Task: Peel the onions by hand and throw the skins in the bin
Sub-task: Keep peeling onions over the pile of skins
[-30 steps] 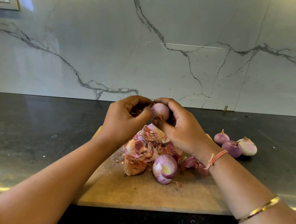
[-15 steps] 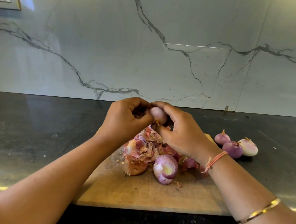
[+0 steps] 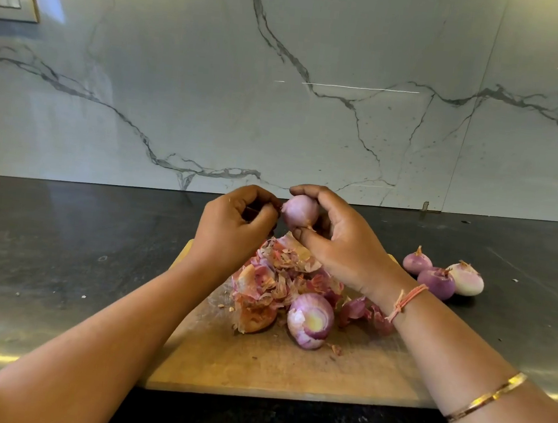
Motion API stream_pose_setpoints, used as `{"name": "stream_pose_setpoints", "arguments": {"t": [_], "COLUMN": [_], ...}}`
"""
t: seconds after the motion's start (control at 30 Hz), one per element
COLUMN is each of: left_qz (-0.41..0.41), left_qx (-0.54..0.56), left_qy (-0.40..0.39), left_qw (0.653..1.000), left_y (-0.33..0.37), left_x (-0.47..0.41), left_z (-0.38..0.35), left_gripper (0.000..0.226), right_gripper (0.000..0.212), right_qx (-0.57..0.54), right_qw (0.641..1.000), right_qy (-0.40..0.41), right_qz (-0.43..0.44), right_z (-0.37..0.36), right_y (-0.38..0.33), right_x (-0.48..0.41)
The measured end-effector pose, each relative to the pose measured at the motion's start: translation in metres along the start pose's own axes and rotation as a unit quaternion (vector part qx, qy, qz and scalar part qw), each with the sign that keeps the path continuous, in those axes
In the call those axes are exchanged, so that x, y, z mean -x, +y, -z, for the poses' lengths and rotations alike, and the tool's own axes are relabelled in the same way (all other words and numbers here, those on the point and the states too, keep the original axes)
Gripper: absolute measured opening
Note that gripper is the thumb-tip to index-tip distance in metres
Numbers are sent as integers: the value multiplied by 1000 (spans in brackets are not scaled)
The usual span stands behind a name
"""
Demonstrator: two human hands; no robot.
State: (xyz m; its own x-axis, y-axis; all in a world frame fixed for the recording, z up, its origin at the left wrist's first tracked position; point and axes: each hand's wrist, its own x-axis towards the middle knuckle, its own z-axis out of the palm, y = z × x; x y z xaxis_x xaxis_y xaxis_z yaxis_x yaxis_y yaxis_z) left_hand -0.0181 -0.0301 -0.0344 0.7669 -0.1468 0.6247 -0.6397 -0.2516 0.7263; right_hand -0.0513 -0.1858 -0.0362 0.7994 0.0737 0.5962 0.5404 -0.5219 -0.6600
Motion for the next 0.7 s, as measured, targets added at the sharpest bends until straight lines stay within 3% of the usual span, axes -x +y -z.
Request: {"name": "stream_pose_setpoints", "arguments": {"t": [0.1,0.2,0.7], "left_qz": [-6,-24,-63], "left_qx": [6,-29,-145], "left_qy": [-35,-50,-32], "left_qw": [999,998,987], "left_y": [2,3,6], "left_x": [2,4,2], "left_z": [0,-1,-1], "left_gripper": [8,13,12], "right_gripper": [39,37,31], "right_qx": [-3,12,74], "right_qw": [1000,1000,997], "right_qy": [-2,-4,-4], "right_qz": [-1,8,21], "right_z": [1,0,-2], "right_y": [-1,-1,-4], "right_x": [1,3,5]}}
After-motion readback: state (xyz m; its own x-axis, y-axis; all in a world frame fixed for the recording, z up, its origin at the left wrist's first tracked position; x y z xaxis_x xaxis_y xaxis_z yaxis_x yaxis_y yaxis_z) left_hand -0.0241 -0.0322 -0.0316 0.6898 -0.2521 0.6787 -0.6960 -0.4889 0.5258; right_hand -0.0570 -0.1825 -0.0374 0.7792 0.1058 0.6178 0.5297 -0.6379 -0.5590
